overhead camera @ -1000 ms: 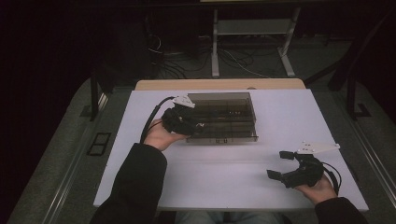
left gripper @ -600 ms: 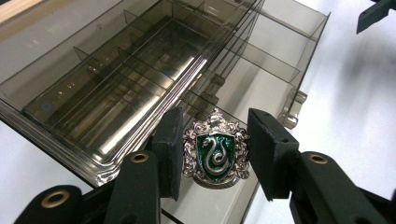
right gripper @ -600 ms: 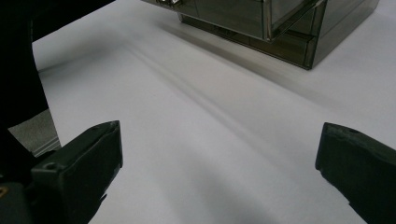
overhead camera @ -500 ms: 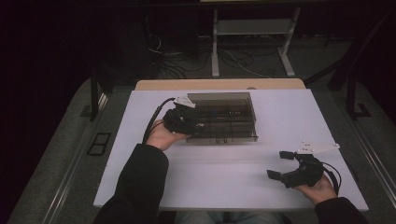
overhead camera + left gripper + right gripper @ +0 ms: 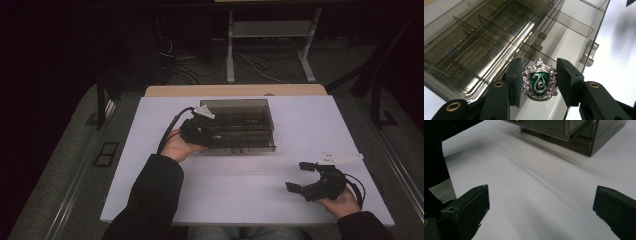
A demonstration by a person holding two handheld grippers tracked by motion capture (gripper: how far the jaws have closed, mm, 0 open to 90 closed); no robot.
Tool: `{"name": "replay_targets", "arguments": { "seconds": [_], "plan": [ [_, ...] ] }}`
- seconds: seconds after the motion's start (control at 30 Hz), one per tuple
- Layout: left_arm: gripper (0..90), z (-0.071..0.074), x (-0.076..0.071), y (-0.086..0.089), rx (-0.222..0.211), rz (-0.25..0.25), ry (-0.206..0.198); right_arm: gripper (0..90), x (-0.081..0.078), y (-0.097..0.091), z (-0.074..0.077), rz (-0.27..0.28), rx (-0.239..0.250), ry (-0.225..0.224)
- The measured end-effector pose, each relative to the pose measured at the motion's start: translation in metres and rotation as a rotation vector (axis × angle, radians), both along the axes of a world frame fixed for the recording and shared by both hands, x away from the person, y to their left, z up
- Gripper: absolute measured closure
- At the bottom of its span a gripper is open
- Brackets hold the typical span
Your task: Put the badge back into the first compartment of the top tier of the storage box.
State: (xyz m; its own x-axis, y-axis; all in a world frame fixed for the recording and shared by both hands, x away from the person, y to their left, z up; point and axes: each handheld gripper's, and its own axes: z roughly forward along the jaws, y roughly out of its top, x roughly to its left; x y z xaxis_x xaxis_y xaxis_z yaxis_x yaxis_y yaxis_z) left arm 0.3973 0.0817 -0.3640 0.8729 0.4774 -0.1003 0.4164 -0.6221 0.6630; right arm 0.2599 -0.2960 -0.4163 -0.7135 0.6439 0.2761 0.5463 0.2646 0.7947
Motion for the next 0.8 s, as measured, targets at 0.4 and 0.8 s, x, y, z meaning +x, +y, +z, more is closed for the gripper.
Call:
{"name": "replay_targets", "arguments": {
  "seconds": [0.4,0.8],
  "plan": [
    [53.9,-0.002,0.002,-0.001,-0.002,0.006,0.019,0.4,0.000,0.000,0.000,0.001,-0.001,-0.003],
    [41.5,0.012,-0.008,0.007,-0.071,-0.003,-0.003,0.4,0.000,0.000,0.000,0.000,-0.003,-0.001]
  ]
}}
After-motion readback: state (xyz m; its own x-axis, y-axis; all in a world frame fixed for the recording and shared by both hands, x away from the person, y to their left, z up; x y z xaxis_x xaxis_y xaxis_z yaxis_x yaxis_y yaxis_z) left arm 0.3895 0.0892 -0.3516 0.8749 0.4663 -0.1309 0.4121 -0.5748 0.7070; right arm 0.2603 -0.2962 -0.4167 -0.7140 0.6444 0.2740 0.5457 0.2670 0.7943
